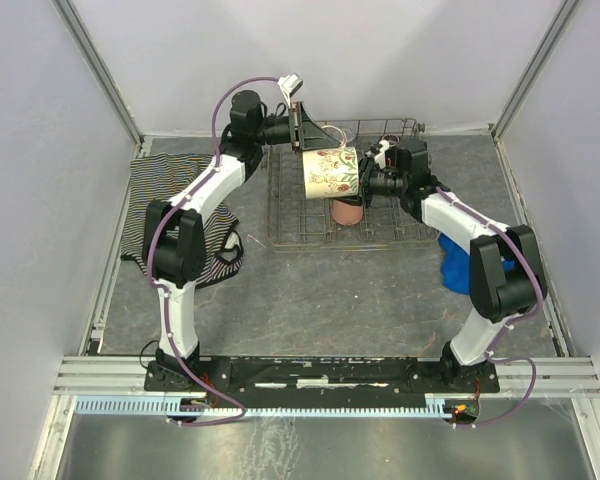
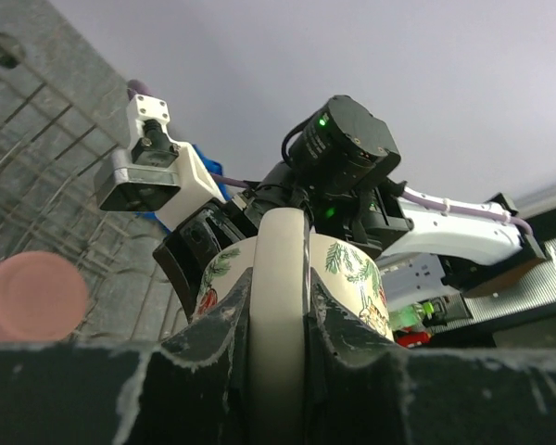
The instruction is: Load the cups into the dish rack
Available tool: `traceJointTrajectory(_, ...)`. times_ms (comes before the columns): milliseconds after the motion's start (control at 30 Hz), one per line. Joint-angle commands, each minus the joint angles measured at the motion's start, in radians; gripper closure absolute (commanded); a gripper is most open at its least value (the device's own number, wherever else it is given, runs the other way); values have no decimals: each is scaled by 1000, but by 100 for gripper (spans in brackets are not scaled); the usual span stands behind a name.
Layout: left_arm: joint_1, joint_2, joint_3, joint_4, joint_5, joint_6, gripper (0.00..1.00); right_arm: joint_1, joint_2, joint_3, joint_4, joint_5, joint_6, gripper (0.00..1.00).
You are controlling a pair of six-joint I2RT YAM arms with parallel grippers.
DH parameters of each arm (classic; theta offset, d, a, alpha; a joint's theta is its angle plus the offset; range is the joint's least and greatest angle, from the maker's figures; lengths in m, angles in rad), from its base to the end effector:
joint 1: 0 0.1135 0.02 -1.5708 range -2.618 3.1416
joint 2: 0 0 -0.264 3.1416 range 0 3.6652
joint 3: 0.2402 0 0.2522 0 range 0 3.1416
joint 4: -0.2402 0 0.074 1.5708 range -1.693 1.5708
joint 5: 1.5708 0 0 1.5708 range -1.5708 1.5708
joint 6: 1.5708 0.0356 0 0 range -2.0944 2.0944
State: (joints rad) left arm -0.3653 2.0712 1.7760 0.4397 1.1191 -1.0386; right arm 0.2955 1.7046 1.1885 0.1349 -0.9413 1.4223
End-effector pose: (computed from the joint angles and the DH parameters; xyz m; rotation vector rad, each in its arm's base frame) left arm 0.4435 -0.2039 0.3442 0.5289 1.7720 -1.8344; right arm 0.3609 0.1399 0.2711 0.5491 2.3254 1.9082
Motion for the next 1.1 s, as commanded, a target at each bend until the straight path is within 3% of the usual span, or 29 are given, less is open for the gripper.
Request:
traceJointTrajectory(0,21,-24,70,-380,-141,302,97,13,9,25,174,-16,53,94)
traceJointTrajectory(200,62,-64,36,-438,-196,311,97,9,32,28,194,-7,67,73)
traceJointTrajectory(367,89,-99,9,-461,-222,286,97,-2,33,24,204,0,80,61)
traceJointTrajectory(600,101,-112,1,-463,-229,250,97,-32,22,3,210,13,91,60)
traceJointTrajectory(933,118,-110,72,-633,-301,300,97,-70,-13,12,60,33,-14,60)
traceJointTrajectory(1067,119,-73,167,-743,-336,341,97,-82,-25,32,-24,41,-82,60)
